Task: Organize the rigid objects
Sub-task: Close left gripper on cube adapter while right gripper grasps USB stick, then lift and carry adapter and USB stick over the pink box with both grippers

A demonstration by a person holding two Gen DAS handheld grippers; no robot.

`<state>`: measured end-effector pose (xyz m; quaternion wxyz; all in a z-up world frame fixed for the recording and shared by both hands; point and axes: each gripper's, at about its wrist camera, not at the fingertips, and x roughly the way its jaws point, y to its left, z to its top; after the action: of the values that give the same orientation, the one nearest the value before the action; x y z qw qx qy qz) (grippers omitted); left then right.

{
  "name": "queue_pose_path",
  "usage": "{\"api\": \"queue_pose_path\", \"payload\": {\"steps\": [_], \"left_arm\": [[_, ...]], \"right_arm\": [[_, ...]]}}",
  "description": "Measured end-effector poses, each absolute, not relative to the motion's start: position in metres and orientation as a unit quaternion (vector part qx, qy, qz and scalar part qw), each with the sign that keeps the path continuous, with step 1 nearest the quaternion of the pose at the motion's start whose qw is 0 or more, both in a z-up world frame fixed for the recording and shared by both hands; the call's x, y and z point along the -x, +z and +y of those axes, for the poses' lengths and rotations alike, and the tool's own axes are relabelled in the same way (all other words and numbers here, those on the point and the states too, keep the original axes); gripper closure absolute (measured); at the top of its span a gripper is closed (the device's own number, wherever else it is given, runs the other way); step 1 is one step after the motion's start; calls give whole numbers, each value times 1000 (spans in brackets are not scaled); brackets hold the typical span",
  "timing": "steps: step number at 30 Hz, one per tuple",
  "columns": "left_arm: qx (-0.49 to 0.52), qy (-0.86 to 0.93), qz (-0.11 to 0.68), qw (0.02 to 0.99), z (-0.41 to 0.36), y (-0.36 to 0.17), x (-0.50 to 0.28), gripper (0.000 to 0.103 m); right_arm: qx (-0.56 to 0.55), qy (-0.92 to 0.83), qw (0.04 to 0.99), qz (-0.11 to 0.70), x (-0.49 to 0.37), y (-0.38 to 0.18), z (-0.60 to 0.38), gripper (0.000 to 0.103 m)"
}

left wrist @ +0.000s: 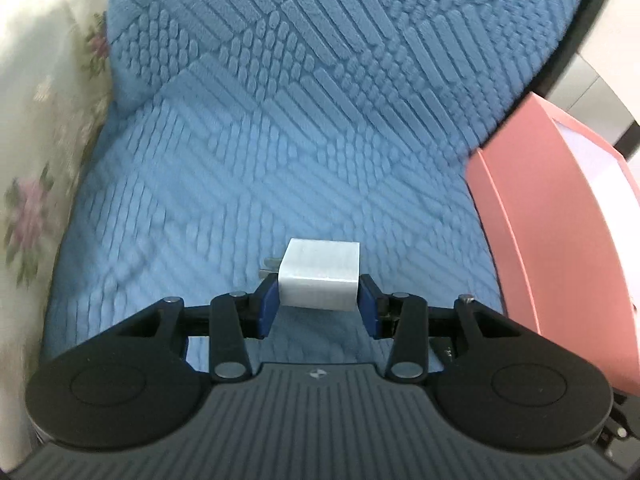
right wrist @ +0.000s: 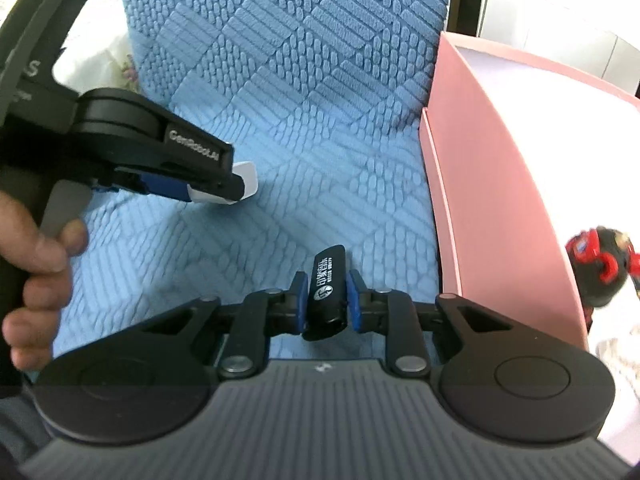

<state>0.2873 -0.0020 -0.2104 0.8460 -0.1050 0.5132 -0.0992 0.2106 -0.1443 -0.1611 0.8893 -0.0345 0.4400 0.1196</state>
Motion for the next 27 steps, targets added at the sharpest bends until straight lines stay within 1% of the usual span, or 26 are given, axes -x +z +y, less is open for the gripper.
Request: {"api": "queue_pose_path", "payload": {"steps": [1,6,11,12,15,17,18,19,20,27], "left_arm": [[103,-104,512,846,4,-207,-281,55],[127,-102,509,845,27,-189,-241,56],[169,-75,506,842,36,-188,-215,56],[177,-69,505,842,39,-187,-210,56],[195,-55,499,843,45,-185,-200,56],[199,-51,495,844,47,-184,-196,56],[201,-51,494,844,48,-184,-195,56],[202,-51,494,844,49,-184,-196,56],[203,-49,494,844,50,-184,-196,56],[216,-45,493,842,53,-186,-199,56]], "right_arm": [[33,123,888,442,-207,-160,-145,89],[34,136,884,445,-182,-157,-151,89],[21,131,886,444,-175,-155,-159,88],[17,132,888,441,-175,-154,-159,88],[11,130,897,422,-177,-151,-160,86],[9,125,899,419,-180,-152,-161,82],[6,123,899,421,-182,-153,-162,76],[6,124,899,421,-184,-155,-162,66],[5,124,898,422,-186,-157,-162,59],[6,122,888,444,-202,-175,-155,60]]}}
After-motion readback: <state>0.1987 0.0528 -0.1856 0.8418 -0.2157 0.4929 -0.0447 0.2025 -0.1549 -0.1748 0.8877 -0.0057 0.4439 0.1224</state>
